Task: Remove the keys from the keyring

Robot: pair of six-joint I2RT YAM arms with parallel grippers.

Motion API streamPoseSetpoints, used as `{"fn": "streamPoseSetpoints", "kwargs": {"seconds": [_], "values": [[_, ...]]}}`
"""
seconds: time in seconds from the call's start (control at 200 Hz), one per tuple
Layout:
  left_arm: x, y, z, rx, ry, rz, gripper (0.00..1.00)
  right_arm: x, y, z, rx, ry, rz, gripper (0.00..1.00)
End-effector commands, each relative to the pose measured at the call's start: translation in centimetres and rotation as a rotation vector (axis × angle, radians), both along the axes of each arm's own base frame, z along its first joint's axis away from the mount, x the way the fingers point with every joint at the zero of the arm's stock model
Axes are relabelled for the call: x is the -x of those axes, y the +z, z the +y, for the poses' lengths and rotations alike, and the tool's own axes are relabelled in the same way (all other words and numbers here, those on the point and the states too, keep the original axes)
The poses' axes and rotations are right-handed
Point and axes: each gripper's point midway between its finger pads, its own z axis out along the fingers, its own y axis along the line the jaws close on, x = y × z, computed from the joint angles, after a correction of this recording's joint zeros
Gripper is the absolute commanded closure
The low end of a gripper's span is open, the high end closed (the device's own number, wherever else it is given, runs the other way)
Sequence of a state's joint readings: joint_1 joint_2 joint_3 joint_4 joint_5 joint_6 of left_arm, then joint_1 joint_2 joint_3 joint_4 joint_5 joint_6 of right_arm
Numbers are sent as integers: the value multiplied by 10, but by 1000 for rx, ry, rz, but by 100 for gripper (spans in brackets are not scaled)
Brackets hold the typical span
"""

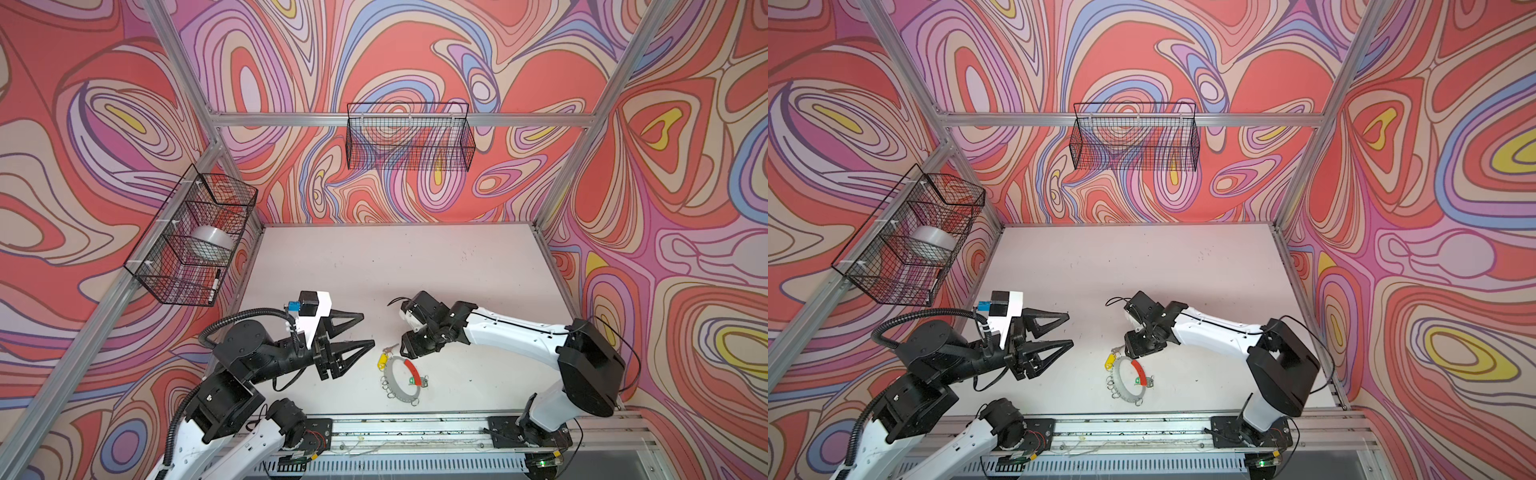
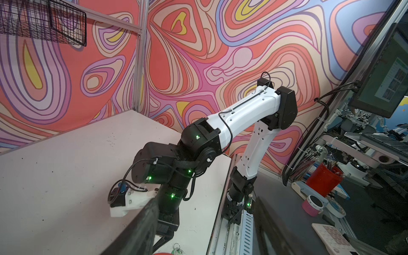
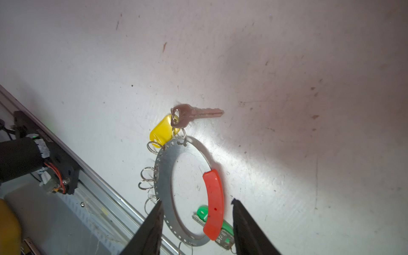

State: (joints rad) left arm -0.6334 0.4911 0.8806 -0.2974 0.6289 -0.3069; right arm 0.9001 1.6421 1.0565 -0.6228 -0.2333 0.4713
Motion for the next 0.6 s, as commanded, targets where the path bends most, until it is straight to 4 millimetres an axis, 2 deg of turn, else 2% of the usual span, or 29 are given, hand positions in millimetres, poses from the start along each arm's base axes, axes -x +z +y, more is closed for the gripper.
{"fn": "streamPoseSetpoints", "kwargs": {"seconds": [0.0,0.18,0.27,0.416,0.461,0.471,0.501,0.591], "values": [[3,2,3,-5,6,-10,31,13,-17,-4,98,77,-9,43],[3,1,4,-2,12,-16,32,36,-36,-6,183,127,16,39],[2,1,3,2,11,-15,32,34,-45,-9,223,108,5,43],[3,3,3,6,5,-16,32,21,-48,-17,273,63,-56,53],[4,5,4,7,5,-18,32,18,-48,-17,279,58,-70,54],[4,4,3,6,3,-17,32,20,-55,-19,297,61,-59,54],[4,4,3,6,3,-16,32,18,-57,-19,306,60,-60,55],[3,4,4,5,8,-17,32,19,-58,-12,307,76,-66,55]]}}
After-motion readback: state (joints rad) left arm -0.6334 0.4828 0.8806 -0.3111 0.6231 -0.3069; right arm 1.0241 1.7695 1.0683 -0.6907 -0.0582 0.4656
